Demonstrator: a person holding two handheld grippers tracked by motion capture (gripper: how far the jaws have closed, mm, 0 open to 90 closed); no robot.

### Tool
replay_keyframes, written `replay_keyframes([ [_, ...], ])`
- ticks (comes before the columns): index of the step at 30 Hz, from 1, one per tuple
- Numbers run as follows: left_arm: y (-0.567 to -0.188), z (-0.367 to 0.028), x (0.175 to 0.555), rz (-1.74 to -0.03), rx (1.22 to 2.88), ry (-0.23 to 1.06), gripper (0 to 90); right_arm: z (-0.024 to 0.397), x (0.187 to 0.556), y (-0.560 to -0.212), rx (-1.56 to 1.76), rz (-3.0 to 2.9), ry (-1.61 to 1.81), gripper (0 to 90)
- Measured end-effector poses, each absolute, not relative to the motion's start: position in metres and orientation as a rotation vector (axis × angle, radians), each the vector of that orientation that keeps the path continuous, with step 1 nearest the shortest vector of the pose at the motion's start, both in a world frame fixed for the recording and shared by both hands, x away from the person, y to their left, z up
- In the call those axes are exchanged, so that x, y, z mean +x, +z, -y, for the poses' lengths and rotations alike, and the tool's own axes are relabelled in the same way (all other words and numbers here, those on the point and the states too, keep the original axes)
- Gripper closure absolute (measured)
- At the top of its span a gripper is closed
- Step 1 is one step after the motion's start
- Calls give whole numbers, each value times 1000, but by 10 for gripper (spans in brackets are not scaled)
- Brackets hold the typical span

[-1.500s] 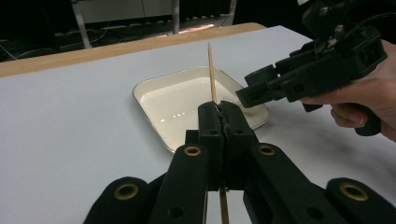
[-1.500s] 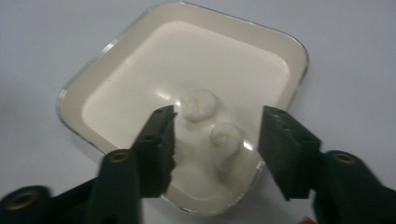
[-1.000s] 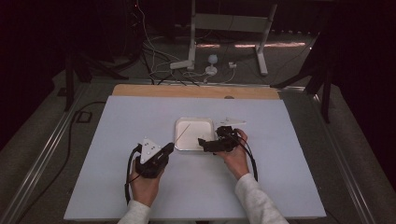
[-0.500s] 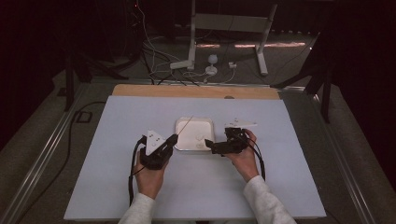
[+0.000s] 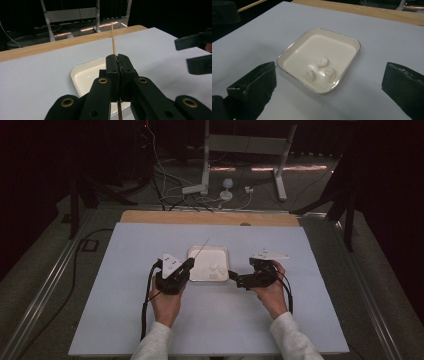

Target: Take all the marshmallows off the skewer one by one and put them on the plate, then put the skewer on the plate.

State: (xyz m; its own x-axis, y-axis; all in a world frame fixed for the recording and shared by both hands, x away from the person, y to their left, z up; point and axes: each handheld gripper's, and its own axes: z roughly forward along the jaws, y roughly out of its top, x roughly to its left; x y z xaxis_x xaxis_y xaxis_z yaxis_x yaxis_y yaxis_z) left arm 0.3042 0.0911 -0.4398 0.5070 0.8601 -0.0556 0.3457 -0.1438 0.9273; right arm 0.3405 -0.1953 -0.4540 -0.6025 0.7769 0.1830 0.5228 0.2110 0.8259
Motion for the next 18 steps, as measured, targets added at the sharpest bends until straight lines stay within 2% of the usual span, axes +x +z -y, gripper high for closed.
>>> replay_keyframes([
  [18, -447, -73, 321, -1048, 1725, 662, 894, 225, 329, -458, 1258, -2168, 1364, 0],
])
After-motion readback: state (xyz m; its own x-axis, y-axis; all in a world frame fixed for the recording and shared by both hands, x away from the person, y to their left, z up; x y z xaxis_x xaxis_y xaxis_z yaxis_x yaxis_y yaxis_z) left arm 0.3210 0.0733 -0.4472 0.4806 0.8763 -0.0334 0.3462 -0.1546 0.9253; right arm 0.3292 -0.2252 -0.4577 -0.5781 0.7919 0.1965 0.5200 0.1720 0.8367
